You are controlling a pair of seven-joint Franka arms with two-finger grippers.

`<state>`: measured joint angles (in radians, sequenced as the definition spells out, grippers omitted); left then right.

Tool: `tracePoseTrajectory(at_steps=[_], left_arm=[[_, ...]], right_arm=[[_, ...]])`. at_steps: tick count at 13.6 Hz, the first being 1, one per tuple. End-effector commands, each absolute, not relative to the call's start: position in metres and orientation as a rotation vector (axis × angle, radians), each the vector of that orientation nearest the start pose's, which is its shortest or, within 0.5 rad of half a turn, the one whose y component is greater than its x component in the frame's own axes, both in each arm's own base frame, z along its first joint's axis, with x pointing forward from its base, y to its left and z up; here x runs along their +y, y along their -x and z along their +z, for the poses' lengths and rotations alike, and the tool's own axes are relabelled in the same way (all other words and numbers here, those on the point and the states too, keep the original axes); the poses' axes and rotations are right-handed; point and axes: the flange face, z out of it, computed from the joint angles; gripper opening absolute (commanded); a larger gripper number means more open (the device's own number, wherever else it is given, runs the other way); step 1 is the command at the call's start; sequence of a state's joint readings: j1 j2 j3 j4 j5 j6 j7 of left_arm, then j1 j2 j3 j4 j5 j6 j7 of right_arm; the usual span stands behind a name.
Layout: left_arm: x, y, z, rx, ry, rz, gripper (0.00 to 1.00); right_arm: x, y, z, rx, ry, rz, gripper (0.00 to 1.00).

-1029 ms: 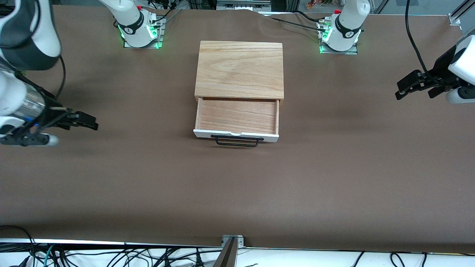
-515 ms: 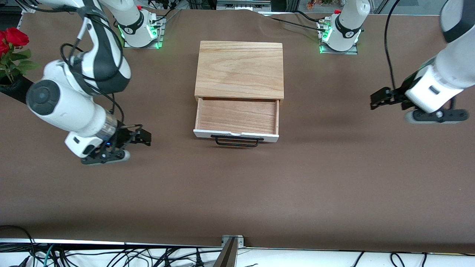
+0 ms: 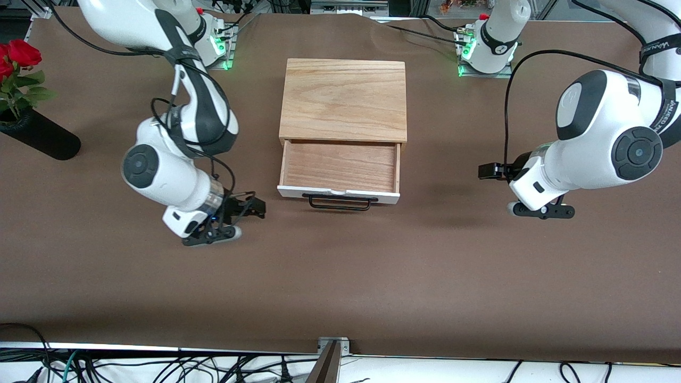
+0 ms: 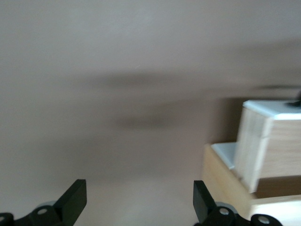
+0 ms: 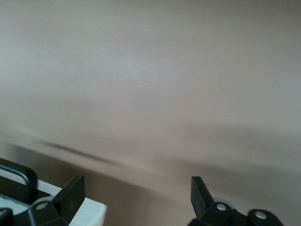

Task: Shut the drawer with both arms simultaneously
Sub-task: 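Move the right gripper toward the drawer front while the left gripper approaches too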

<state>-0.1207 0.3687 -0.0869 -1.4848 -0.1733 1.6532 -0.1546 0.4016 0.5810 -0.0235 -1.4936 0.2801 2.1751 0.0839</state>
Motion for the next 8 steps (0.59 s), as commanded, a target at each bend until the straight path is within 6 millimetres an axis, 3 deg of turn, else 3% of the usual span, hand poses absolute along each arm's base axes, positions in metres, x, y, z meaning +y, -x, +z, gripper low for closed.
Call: tracePoseTrajectory(at_steps=[1,4,6,8], left_arm=[[-0.188,-0.654,0.414,0.048,3.387,0.28,1.0],[-0.226,-0.663,0.384,-0.046,3.544,0.258,1.0],[-0.234,-0.672,0.364,-0.159,3.621,0.235,1.0],[-0.257,-0.67,0.353,-0.171,3.659,0.224,1.0]], right_arm=[[0.312,-0.652,0.33,-0.236,2.857,-0.078,1.0],[0.335,-0.641,0.321,-0.28,2.855,-0.055,1.0],[0.349,-0.633,0.314,-0.28,2.831,-0.024,1.0],[0.354,-0.63,0.308,-0.284,2.825,-0.002,1.0]])
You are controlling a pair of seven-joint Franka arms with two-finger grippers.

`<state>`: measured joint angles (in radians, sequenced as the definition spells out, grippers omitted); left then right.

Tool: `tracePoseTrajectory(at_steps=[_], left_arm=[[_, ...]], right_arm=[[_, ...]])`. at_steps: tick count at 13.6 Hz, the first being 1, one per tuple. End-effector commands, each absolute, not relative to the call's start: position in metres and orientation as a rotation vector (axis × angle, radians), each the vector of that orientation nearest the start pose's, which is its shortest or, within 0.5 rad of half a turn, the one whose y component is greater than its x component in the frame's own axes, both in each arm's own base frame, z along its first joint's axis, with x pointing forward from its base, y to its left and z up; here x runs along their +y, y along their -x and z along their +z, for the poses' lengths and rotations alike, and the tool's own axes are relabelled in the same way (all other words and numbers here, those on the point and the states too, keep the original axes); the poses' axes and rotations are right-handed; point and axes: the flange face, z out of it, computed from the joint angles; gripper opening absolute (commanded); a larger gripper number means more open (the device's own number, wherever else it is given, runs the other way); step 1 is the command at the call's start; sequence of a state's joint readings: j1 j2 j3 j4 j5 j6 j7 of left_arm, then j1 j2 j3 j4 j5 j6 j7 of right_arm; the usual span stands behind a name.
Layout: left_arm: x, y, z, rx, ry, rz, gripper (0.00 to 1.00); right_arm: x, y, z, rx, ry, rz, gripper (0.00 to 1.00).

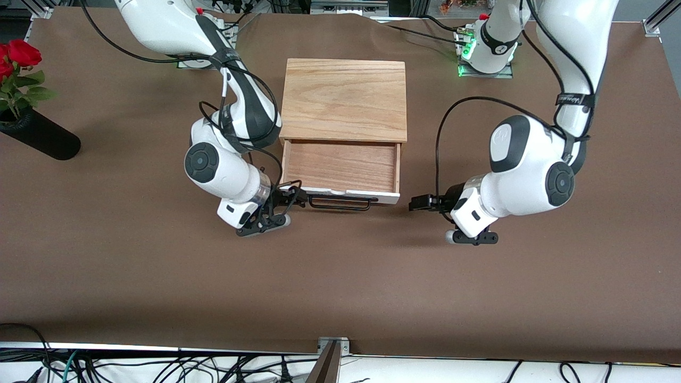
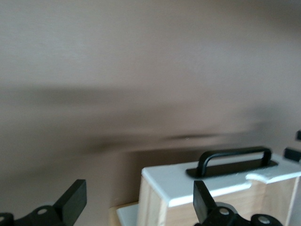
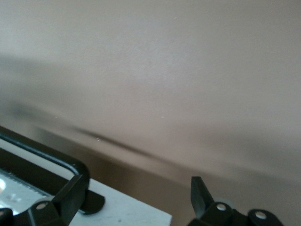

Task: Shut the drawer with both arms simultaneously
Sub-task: 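Place both grippers against the white drawer front beside the handle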

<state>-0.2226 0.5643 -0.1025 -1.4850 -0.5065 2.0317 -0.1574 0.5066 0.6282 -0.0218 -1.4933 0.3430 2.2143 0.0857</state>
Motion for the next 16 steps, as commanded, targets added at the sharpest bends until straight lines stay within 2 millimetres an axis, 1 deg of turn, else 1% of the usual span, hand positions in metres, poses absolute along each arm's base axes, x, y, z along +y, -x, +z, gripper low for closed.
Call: tracePoseTrajectory(at_steps=[1,2,3,5,6,11,16], left_arm=[[-0.269,-0.671,0.358,-0.157,3.669,0.16,1.0],[-0.278,-0.673,0.357,-0.154,3.68,0.117,1.0],[-0.281,-0.68,0.354,-0.181,3.702,0.084,1.0],[-0.311,-0.671,0.343,-0.175,3.747,0.122,1.0],[-0.321,-0.666,0.338,-0.141,3.742,0.141,1.0],[-0.326,-0.654,0.318,-0.123,3.713,0.238,1.0],[-0.333,-0.639,0.293,-0.115,3.679,0.366,1.0]], right_arm=[[0.355,-0.628,0.305,-0.288,2.826,0.012,1.0],[0.362,-0.624,0.302,-0.306,2.827,0.024,1.0],[0.366,-0.621,0.3,-0.314,2.827,0.029,1.0],[0.369,-0.618,0.295,-0.325,2.829,0.045,1.0],[0.371,-0.617,0.294,-0.329,2.83,0.049,1.0],[0.371,-0.612,0.291,-0.345,2.835,0.111,1.0],[0.37,-0.607,0.291,-0.357,2.837,0.172,1.0]])
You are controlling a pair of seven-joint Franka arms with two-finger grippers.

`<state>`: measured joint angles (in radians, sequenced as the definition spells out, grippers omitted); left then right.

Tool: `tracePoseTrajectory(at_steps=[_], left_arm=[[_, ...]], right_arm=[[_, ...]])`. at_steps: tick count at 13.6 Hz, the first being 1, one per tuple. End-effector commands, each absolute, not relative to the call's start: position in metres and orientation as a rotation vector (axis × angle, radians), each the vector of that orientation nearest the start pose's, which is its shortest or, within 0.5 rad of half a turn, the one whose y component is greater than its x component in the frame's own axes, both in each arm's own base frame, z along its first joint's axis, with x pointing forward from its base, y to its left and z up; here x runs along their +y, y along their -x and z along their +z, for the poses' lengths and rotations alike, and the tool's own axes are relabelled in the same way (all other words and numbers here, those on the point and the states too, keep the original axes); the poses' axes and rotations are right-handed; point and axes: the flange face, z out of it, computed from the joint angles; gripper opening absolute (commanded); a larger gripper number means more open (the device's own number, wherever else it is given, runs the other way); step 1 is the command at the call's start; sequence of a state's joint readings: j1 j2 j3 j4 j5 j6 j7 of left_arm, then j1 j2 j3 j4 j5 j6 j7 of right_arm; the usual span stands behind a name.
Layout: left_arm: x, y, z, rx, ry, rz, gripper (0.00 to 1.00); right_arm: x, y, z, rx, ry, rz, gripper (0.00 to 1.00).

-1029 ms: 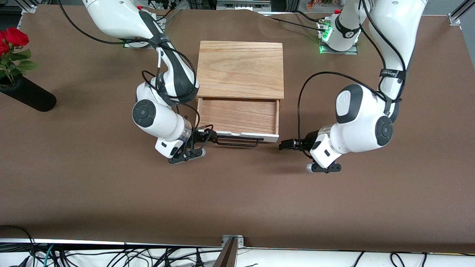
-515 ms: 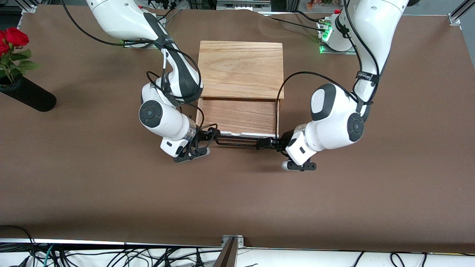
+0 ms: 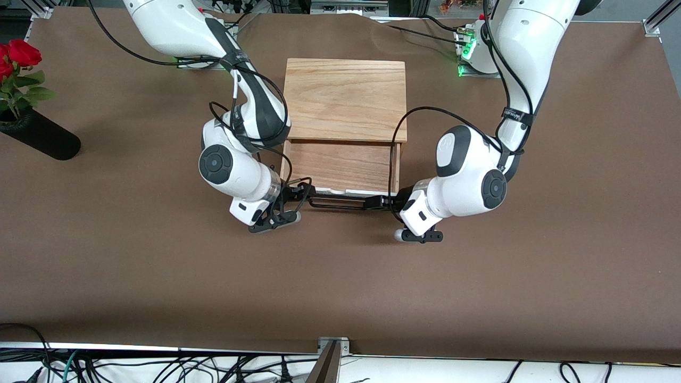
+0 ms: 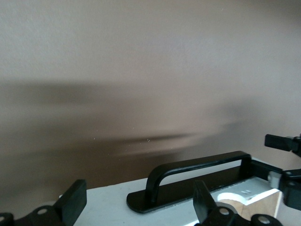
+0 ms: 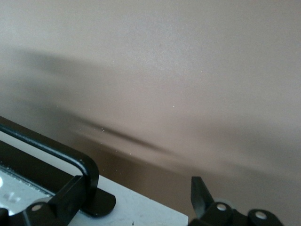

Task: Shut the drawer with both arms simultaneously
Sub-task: 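Push the drawer front into the box with both grippers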

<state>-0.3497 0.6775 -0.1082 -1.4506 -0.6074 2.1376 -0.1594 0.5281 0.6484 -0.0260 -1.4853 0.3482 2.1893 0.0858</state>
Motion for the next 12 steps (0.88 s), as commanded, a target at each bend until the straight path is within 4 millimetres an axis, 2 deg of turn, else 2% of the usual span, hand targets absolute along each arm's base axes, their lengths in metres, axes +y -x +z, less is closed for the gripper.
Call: tracePoseTrajectory(at_steps=[1,6,9,12], left_arm=[[-0.336,-0.636,0.291,0.076,-2.572,-0.263,1.0],[-0.34,-0.614,0.277,0.019,-2.574,-0.458,1.0],[-0.341,-0.604,0.273,-0.008,-2.565,-0.561,1.0],[-0.342,-0.596,0.272,-0.032,-2.556,-0.643,1.0]], right_arm=[[0.37,-0.605,0.292,-0.36,2.838,0.188,1.0],[0.369,-0.6,0.295,-0.375,2.838,0.268,1.0],[0.372,-0.6,0.313,-0.407,2.827,0.342,1.0],[0.368,-0.598,0.317,-0.414,2.825,0.4,1.0]])
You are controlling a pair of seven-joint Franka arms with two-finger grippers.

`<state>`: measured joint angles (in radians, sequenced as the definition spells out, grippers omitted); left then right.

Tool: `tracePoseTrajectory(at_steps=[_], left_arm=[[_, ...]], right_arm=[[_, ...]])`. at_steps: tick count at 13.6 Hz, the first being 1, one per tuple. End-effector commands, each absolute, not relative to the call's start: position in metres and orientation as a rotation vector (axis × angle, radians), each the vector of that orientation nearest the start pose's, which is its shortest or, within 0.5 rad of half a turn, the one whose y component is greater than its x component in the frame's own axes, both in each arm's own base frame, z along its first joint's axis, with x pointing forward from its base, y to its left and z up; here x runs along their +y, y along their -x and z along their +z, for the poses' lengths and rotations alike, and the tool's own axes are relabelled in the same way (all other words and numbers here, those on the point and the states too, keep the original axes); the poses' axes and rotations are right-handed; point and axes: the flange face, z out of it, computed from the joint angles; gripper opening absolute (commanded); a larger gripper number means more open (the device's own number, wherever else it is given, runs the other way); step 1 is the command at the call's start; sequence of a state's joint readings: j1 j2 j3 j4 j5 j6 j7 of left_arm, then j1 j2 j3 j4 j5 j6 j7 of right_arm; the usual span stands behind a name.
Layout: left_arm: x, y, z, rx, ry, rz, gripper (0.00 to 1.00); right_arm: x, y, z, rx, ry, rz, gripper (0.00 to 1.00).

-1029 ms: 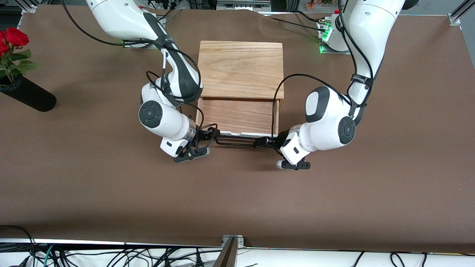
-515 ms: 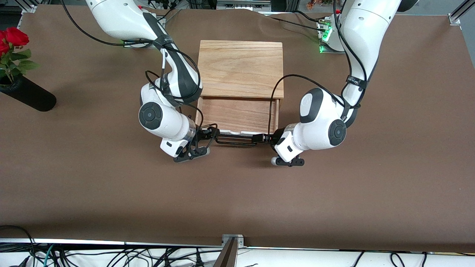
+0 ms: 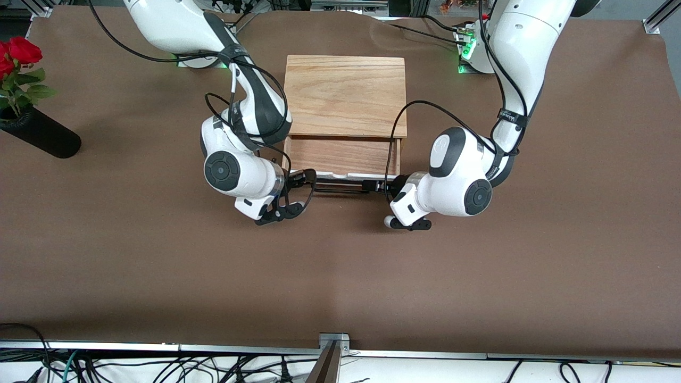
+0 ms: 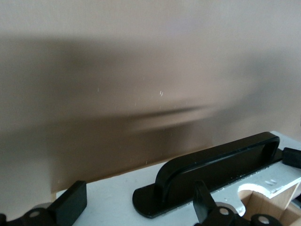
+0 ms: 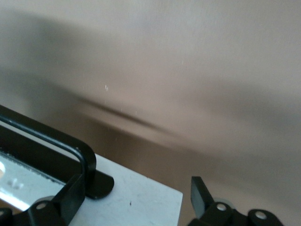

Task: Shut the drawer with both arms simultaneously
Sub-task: 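Push the drawer front into the box with both grippers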

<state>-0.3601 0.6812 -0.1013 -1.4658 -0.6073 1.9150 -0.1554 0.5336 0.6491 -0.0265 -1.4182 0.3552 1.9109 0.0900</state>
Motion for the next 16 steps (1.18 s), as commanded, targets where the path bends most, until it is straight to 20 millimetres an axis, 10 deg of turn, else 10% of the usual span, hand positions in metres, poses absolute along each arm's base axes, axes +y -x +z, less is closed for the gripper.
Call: tracePoseTrajectory(at_steps=[1,16], left_arm=[[-0.341,-0.594,0.271,-0.034,-2.553,-0.668,1.0],[-0.324,-0.542,0.256,-0.171,-2.517,-1.148,1.0]], right_arm=[[0.368,-0.597,0.318,-0.421,2.824,0.42,1.0],[0.37,-0.551,0.303,-0.457,2.689,0.887,1.0]])
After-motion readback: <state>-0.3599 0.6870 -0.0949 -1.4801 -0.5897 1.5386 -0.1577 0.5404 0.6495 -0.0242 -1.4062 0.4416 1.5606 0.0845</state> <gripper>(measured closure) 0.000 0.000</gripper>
